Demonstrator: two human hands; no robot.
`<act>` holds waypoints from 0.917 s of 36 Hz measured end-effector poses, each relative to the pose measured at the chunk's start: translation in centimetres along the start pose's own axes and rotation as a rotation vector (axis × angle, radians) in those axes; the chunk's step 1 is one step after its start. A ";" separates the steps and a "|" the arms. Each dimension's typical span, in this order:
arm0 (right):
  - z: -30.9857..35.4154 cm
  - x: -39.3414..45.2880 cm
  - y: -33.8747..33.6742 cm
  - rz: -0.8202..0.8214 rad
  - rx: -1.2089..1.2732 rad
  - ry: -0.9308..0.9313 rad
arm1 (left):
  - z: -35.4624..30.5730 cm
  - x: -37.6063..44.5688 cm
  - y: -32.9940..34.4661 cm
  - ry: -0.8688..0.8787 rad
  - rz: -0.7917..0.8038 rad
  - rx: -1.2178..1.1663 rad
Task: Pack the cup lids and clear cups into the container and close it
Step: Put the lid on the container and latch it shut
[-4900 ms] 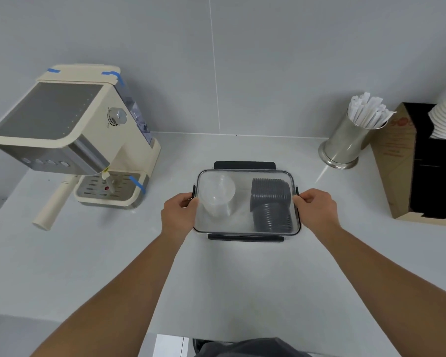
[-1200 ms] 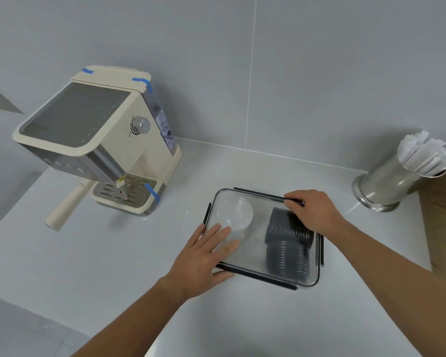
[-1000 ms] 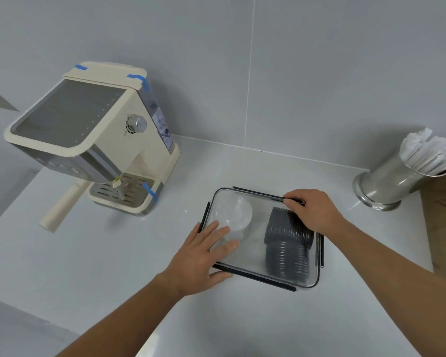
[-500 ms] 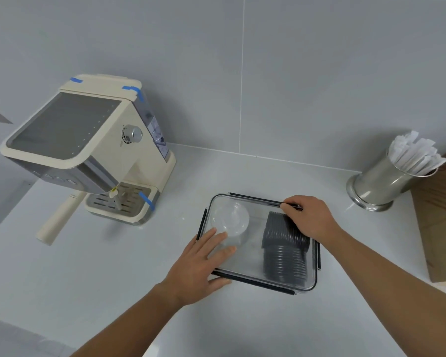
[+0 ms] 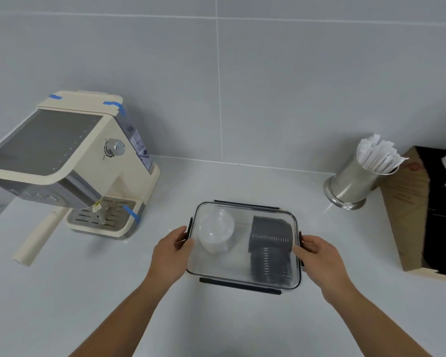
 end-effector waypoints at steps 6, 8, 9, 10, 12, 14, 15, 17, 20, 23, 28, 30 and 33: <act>-1.6 -0.6 -0.1 -0.004 0.100 0.017 | -0.6 0.4 -0.1 -0.023 -0.003 -0.043; -1.5 -0.5 -0.1 0.003 0.127 0.020 | -0.6 0.5 -0.1 -0.025 0.003 -0.061; -1.4 -0.4 -0.2 0.006 0.147 0.024 | -0.6 0.5 -0.1 -0.032 0.008 -0.078; -1.4 -0.4 -0.2 0.007 0.165 0.026 | -0.6 0.5 -0.1 -0.032 0.007 -0.094; -1.2 -0.4 -0.2 0.006 0.184 0.021 | -0.7 0.6 -0.2 -0.031 0.007 -0.117; -0.8 -0.2 -0.2 0.004 0.182 0.010 | -0.8 0.8 -0.1 -0.033 0.008 -0.128; -0.7 0.0 -0.2 0.002 0.174 0.008 | -0.9 0.8 -0.1 -0.039 0.007 -0.127; -0.2 0.6 -0.2 -0.001 0.168 0.006 | -1.0 1.1 -0.2 -0.043 0.002 -0.135; 0.6 1.4 -0.1 -0.012 0.154 0.002 | -1.6 1.7 0.0 -0.046 0.005 -0.152; 1.1 1.9 -0.1 -0.022 0.146 0.002 | -1.8 2.4 0.1 -0.058 0.008 -0.149; 1.2 1.9 -0.2 -0.046 0.100 -0.010 | -1.7 2.9 0.0 -0.064 -0.002 -0.135; 1.3 1.8 -0.1 -0.048 0.074 -0.031 | -1.7 2.9 0.1 -0.056 -0.013 -0.122; 1.4 1.8 0.0 -0.054 0.045 -0.049 | -1.7 2.9 0.1 -0.049 -0.021 -0.101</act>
Point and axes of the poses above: each hand's wrist, its own x-axis towards the middle knuckle, its own y-axis out of the palm, z = x × y, the point moved 10 cm from there along x, towards the middle knuckle
